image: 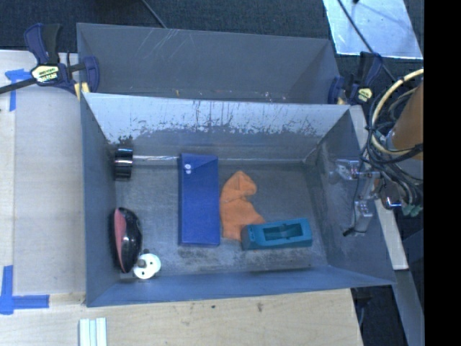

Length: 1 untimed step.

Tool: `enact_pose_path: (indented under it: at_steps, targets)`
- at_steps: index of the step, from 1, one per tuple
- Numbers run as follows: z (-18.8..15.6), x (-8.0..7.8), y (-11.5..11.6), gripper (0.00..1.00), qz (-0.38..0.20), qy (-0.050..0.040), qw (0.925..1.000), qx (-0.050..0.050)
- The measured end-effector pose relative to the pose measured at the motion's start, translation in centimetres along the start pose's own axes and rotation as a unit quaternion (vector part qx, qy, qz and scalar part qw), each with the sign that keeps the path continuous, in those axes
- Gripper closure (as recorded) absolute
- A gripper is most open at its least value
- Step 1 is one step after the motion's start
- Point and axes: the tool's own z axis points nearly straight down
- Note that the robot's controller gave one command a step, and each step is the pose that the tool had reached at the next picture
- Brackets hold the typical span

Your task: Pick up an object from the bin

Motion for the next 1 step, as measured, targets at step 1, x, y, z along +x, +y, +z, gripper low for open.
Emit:
enact_pose_path:
  at_steps: [1]
  targets:
    - [-0.48,-0.17,0.09,0.0,-0.002,-0.0042,1.0,0.001]
